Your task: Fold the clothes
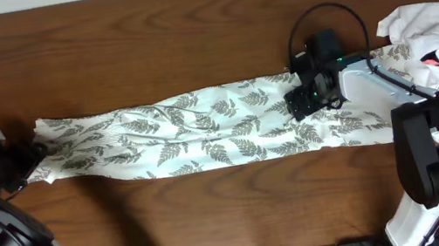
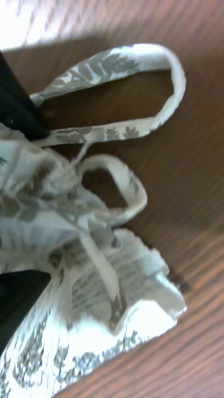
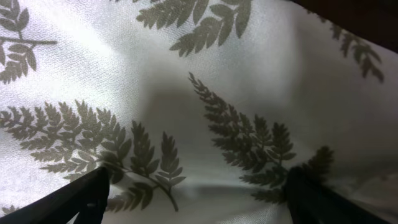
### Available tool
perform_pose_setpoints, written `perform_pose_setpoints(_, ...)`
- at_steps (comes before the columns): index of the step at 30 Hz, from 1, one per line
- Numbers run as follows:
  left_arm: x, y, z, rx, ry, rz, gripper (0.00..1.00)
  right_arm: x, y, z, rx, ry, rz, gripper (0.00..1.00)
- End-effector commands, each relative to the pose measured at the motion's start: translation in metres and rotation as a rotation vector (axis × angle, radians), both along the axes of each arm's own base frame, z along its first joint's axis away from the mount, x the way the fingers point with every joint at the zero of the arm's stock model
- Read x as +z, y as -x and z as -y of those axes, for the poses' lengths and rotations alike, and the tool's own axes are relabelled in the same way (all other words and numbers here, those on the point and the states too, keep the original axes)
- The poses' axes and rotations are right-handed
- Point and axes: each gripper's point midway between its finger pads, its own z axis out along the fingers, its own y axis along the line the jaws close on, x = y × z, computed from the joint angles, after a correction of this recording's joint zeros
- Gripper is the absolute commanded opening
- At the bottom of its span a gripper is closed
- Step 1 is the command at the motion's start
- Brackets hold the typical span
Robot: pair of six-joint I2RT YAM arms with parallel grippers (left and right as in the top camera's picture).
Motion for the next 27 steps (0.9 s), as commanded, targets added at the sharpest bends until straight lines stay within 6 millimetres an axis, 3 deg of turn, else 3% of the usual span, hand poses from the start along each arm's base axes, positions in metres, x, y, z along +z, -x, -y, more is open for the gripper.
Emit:
perform_pose_setpoints(1,-0.03,0.011,0.029,-0.036,0.103,-0.072,0.55,-0.035,0.037,-0.001,0.006,-0.004,-0.155,0.89)
perform_pose_setpoints(4,-0.031,0.014,0.031,-0.036,0.116,-0.086,0.36,-0.035,0.037,-0.001,0.006,-0.004,-0.156,0.89)
perform_pose_setpoints(11,-0.031,0.016,0.033,0.018,0.15,-0.105,0.09,-0.035,0.038,-0.001,0.006,-0.003,-0.161,0.87)
perform_pose_setpoints(17,-0.005,0.019,0.006,0.143,0.113,-0.071,0.06,-0.028,0.034,-0.002,0.007,-0.006,-0.147,0.86)
perform_pose_setpoints(21,0.027,0.022,-0.019,0.218,0.031,-0.014,0.06,0.001,0.017,-0.007,0.009,-0.024,-0.092,0.87)
perform_pose_setpoints(27,0.067,0.024,-0.046,0.289,-0.11,0.046,0.06,0.068,-0.01,-0.015,0.015,-0.066,0.026,0.88)
